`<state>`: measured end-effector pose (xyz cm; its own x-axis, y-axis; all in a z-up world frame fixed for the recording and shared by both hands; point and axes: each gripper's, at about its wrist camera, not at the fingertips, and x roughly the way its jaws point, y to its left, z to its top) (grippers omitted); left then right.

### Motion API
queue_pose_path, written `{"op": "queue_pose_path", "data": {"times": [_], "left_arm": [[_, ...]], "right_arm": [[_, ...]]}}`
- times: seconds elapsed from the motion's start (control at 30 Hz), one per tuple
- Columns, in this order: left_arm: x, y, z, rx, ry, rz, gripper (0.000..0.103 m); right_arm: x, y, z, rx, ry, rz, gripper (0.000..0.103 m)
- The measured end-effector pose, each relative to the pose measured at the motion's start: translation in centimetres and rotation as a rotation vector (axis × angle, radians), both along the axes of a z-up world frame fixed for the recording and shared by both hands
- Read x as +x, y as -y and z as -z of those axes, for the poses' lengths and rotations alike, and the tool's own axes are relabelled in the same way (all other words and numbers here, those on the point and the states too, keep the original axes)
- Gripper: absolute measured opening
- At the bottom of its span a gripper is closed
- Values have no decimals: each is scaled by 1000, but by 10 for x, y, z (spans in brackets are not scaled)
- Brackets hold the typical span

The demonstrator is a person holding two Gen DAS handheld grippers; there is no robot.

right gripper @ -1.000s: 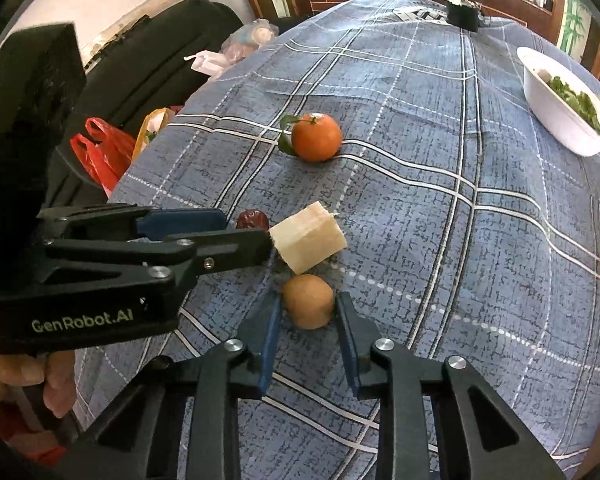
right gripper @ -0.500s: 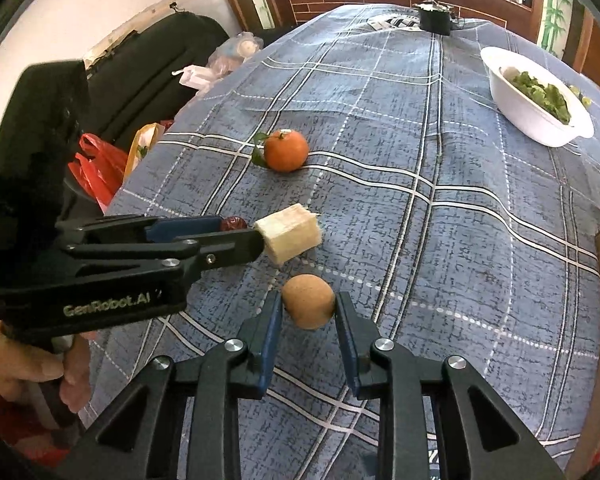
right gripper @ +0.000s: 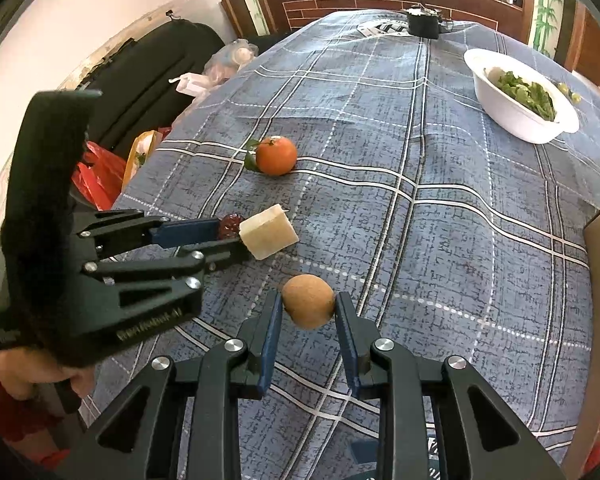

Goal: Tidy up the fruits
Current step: 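Carry the date and brown fruit with both tools toward the tray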

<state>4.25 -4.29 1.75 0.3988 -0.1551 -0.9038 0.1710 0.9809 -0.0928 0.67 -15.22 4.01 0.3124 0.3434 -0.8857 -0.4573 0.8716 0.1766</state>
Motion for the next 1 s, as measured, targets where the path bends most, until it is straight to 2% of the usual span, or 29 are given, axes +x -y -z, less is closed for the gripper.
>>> {"op": "queue_pose_path", "data": {"times": [0.23,0.47,0.73,1.0], "left_arm": [[-4,-18,-3,-112,-23,-55,23],[-10,-13,-16,-154,-10,-29,23],[-4,16,-34,-166,9,42,23],[1,53,-48,-159,28,126,23]], "right_arm": [[-7,6,-7,8,15,6,27],[-8,18,-9,10,18,38,27],[-8,40,-21,26,36,96,27],[-13,83,-37,51,62,188,27]]}}
